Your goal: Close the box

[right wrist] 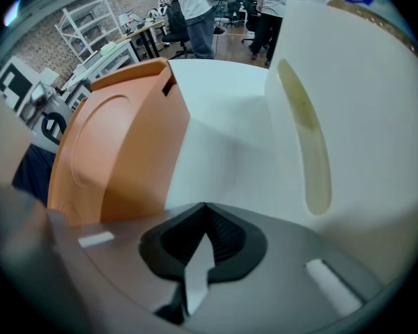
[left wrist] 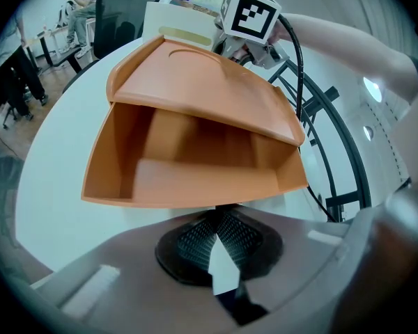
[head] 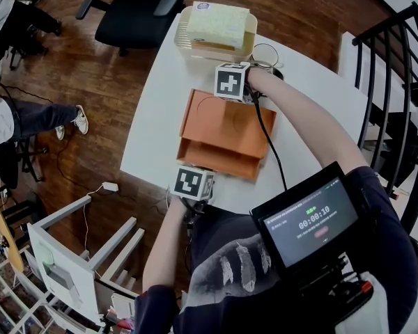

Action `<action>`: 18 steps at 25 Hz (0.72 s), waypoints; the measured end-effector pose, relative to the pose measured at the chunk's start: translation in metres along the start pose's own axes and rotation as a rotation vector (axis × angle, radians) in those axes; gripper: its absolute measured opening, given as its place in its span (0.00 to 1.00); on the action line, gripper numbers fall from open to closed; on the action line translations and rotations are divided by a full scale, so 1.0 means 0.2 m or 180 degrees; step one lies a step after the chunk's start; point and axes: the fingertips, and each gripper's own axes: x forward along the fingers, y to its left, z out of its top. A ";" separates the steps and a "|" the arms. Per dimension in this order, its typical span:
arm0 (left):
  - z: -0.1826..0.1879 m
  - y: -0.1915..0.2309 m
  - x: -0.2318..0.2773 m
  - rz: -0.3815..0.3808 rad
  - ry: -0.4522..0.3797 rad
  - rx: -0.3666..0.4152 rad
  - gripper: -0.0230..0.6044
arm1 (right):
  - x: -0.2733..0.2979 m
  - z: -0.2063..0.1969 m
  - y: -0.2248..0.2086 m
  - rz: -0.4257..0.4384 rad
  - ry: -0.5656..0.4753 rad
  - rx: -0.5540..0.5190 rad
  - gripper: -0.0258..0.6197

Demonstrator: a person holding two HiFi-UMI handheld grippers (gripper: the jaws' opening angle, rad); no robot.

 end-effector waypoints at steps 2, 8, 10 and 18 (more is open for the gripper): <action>-0.01 0.02 0.00 0.0068 0.0040 0.0023 0.06 | 0.00 0.00 0.00 -0.0001 0.0005 0.0030 0.05; 0.03 0.00 0.00 0.0000 -0.0020 0.0037 0.06 | 0.00 0.02 0.01 0.0003 -0.0038 -0.0059 0.05; 0.05 0.01 0.00 0.0006 -0.0027 0.0052 0.06 | 0.00 0.03 0.01 0.0002 -0.0039 -0.0060 0.05; 0.10 0.01 0.01 0.0004 -0.0046 0.0125 0.06 | -0.01 0.02 0.02 0.0001 -0.0060 -0.0030 0.05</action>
